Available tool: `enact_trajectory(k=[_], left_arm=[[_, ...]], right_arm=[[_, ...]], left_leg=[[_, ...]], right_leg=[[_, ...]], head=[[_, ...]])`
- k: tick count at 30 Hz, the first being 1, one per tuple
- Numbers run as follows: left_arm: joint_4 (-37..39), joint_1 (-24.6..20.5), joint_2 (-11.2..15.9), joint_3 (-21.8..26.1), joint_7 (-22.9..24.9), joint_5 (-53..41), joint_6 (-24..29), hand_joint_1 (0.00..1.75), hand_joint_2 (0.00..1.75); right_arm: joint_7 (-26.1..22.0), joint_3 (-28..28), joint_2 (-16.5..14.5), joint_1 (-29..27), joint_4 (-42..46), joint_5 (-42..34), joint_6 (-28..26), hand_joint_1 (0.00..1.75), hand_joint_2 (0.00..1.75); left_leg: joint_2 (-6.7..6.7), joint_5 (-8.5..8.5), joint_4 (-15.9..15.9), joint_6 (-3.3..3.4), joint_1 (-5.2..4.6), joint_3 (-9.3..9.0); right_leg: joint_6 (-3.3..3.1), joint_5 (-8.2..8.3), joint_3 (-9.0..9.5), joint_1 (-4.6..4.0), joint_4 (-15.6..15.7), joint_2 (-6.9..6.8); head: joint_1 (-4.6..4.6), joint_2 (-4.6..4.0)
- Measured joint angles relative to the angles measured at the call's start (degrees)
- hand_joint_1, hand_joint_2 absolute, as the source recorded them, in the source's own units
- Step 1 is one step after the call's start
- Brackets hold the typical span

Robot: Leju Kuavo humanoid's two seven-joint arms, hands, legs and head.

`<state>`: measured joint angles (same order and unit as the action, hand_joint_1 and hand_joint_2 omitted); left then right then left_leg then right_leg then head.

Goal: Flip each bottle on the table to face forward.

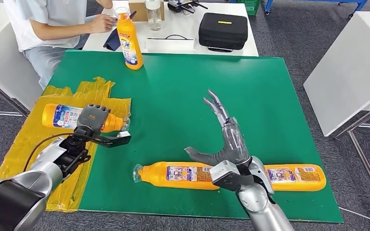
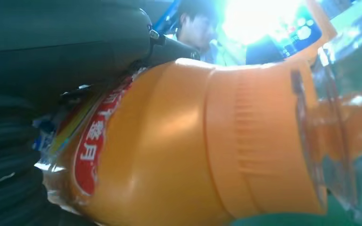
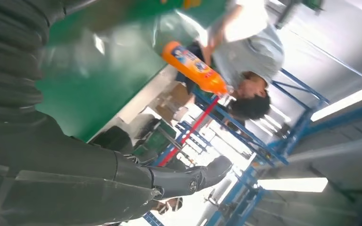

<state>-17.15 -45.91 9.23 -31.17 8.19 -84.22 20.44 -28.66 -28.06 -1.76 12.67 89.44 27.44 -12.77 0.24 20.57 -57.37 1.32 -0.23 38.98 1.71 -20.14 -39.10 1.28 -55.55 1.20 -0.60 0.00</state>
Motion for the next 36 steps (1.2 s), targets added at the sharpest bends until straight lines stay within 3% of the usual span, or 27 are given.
enact_trajectory(k=[9,13,16,18,22,24,28,30,36], left_arm=[[0.1,2.0,-1.6,8.6,-7.3,5.1,2.4,0.0,1.75],[0.0,2.3,-2.5,11.1,-8.9,5.7,2.9,0.0,0.0],[-0.3,2.4,-3.3,13.2,-11.5,7.0,4.9,0.0,0.0],[-1.0,2.4,-4.2,15.6,-16.0,10.5,7.0,0.0,0.0],[-2.4,2.1,-6.0,21.3,-23.0,16.9,7.9,0.0,1.75],[-3.1,2.0,-6.9,23.6,-26.9,20.8,7.1,0.0,1.75],[-6.8,2.2,-9.5,29.8,-40.4,34.0,3.8,0.0,1.75],[-10.0,2.8,-10.9,31.6,-44.9,38.1,2.2,0.0,1.75],[-22.2,6.8,-14.8,30.9,-46.8,43.1,-0.4,0.0,1.75]], right_arm=[[5.7,-4.8,1.5,2.2,-3.3,13.3,7.3,0.0,1.75],[6.2,-6.6,2.2,2.9,-4.5,16.0,9.4,0.0,1.75],[6.8,-8.4,3.0,4.0,-5.7,19.0,11.9,0.0,1.75],[6.9,-9.7,3.5,4.8,-7.0,20.7,13.1,0.0,1.75],[6.9,-11.5,4.3,6.3,-9.2,21.9,14.0,0.0,1.75],[7.2,-12.0,4.5,6.9,-10.1,22.6,14.3,0.0,1.75],[9.7,-13.2,4.9,7.9,-13.3,26.2,14.2,0.0,1.75],[10.4,-13.7,5.1,8.0,-15.0,27.3,14.0,0.0,1.75],[11.3,-15.0,5.9,7.7,-19.1,28.6,13.8,0.0,1.75]], left_leg=[[-0.1,-0.01,0.0,0.01,-0.01,0.01],[-0.11,-0.01,0.0,0.01,-0.01,0.02],[-0.11,-0.01,0.0,0.01,-0.01,0.02],[-0.13,-0.01,0.0,0.01,-0.01,0.02],[-0.15,-0.02,0.0,0.02,-0.02,0.02],[-0.14,-0.02,0.0,0.02,-0.03,0.02],[-0.15,-0.02,0.0,0.02,-0.03,0.02],[-0.17,-0.02,0.0,0.02,-0.03,0.02],[-0.16,0.03,0.0,0.03,-0.04,0.03]], right_leg=[[0.01,0.0,0.0,0.01,0.0,-0.03],[0.02,0.0,0.0,0.01,0.0,-0.03],[0.02,0.0,0.0,0.01,0.0,-0.04],[0.02,0.0,0.0,0.01,0.0,-0.05],[0.03,0.01,0.02,0.02,0.0,-0.07],[0.04,0.02,0.02,0.02,0.0,-0.06],[0.04,0.02,0.02,0.02,0.0,-0.08],[0.04,0.02,0.02,0.02,0.0,-0.11],[0.06,0.0,0.02,0.04,0.0,-0.11]], head=[[-0.01,0.0],[-0.01,0.0],[-0.01,0.0],[-0.01,0.0],[-0.01,0.0],[-0.01,0.0],[-0.01,0.0],[-0.01,0.0],[-0.01,0.0]])
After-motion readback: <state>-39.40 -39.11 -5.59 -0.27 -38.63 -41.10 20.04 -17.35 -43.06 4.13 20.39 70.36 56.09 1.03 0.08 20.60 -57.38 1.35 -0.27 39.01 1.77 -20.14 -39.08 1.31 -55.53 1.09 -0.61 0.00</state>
